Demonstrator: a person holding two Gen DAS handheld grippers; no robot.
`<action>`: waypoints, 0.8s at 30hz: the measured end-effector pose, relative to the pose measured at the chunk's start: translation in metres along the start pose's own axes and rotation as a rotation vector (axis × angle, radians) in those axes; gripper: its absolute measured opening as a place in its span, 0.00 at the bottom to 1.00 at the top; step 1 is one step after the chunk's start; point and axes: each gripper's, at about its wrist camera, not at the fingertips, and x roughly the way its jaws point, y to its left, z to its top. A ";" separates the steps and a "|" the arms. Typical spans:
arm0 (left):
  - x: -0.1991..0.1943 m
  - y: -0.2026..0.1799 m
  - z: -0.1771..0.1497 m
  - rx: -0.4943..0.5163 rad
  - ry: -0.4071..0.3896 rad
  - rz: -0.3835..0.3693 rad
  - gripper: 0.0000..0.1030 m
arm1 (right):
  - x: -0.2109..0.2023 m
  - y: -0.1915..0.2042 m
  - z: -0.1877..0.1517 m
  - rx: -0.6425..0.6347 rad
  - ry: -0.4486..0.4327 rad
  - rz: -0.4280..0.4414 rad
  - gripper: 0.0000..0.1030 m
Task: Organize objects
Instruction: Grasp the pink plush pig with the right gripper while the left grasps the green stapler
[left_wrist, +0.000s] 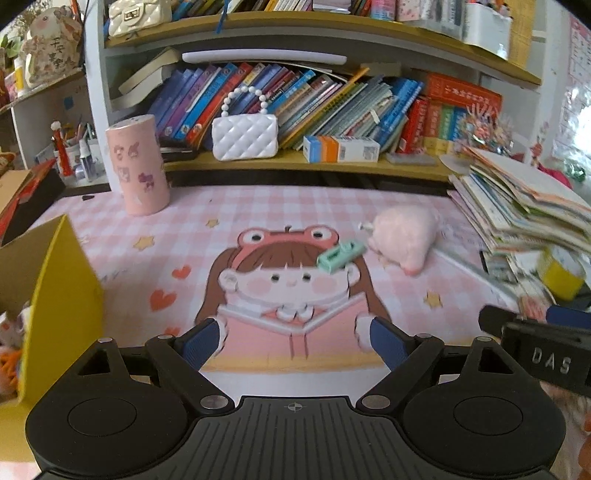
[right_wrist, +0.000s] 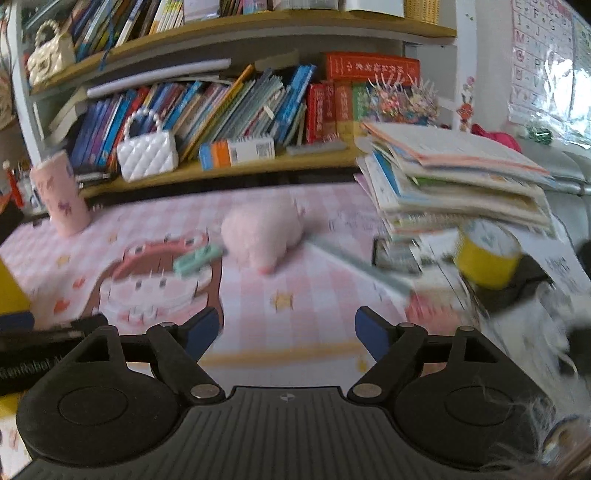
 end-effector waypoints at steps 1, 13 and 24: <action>0.006 -0.003 0.005 -0.005 0.000 0.005 0.87 | 0.007 -0.002 0.007 0.006 -0.001 0.013 0.79; 0.092 -0.024 0.047 -0.051 0.025 0.041 0.79 | 0.120 -0.030 0.073 0.178 0.071 0.225 0.96; 0.157 -0.046 0.050 0.005 0.082 0.045 0.72 | 0.195 -0.042 0.087 0.418 0.207 0.323 0.96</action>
